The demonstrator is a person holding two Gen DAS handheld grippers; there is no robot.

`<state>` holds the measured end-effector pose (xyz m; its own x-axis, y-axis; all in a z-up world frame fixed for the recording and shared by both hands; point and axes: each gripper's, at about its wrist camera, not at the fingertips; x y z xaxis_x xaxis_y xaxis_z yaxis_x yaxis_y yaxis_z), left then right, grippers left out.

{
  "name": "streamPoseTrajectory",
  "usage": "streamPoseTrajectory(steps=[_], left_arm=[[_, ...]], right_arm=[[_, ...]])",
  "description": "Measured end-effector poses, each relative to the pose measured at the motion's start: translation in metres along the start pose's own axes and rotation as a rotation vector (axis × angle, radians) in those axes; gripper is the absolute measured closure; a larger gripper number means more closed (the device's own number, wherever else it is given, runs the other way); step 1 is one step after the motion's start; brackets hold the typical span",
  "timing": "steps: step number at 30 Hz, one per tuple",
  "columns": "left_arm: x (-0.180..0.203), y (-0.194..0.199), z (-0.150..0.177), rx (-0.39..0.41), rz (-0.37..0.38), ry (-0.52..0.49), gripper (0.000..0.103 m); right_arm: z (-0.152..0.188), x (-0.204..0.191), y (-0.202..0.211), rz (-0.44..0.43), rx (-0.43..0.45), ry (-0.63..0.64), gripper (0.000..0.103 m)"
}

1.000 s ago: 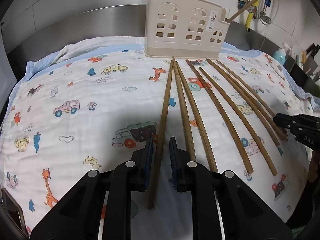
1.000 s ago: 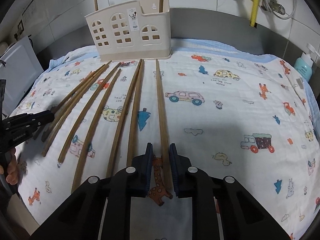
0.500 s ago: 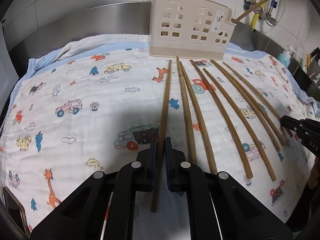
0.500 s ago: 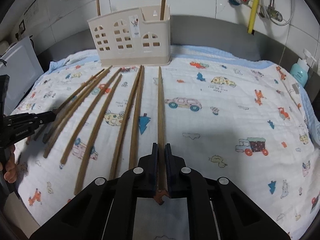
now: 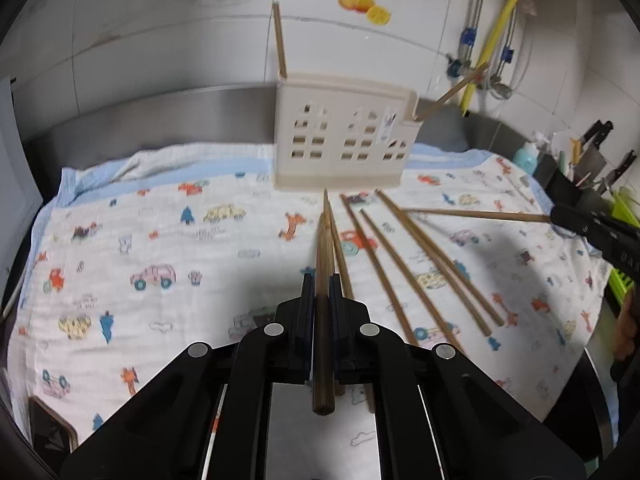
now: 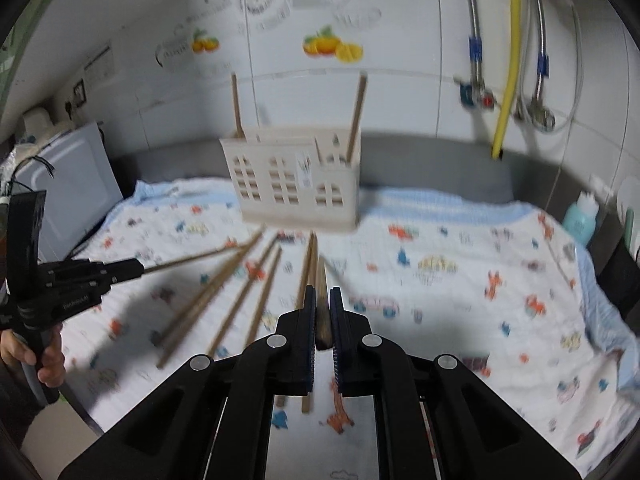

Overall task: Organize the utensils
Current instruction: 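Lift both chopsticks upright and carry them above the beige caddy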

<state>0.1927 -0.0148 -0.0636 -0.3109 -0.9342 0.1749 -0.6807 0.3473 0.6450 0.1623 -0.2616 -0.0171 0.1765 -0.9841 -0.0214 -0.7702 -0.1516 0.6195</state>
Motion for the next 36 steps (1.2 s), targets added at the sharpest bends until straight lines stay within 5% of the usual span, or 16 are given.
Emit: streamPoseTrajectory(steps=[23,36], left_arm=[[0.001,0.012,-0.083,0.039,0.039,-0.052,0.097],[0.019,0.036,-0.159,0.147,0.041,-0.126,0.098]], right_arm=[[-0.133,0.005,0.028,-0.089,0.072,0.082,0.096],[-0.191,0.007,0.026,-0.041,0.087,0.140,0.096]])
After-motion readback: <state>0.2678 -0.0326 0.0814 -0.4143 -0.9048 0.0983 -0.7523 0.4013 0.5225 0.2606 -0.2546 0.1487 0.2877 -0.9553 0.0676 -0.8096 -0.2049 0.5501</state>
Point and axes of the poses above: each gripper's, at about its wrist camera, not at the fingertips, and y roughly against the way its jaws point, x to its right, z to its underside, and after that the axes turned 3 degrees about z, right-handed
